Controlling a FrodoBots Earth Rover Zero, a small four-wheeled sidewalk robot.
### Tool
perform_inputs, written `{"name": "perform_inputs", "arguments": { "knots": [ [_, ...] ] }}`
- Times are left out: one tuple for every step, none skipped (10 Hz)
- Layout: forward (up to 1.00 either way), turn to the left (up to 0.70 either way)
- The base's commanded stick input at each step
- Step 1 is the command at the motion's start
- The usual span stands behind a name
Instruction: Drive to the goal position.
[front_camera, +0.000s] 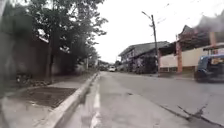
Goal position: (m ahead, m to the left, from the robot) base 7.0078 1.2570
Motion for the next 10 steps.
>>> {"name": "perform_inputs", "arguments": {
  "knots": [
    [0.7,0.0],
    [0.7,0.0],
    [0.7,0.0],
    [0.7,0.0],
    [0.7,0.0],
    [0.7,0.0],
    [0.7,0.0],
    [0.7,0.0],
    [0.7,-0.01],
    [0.7,-0.12]
  ]
}}
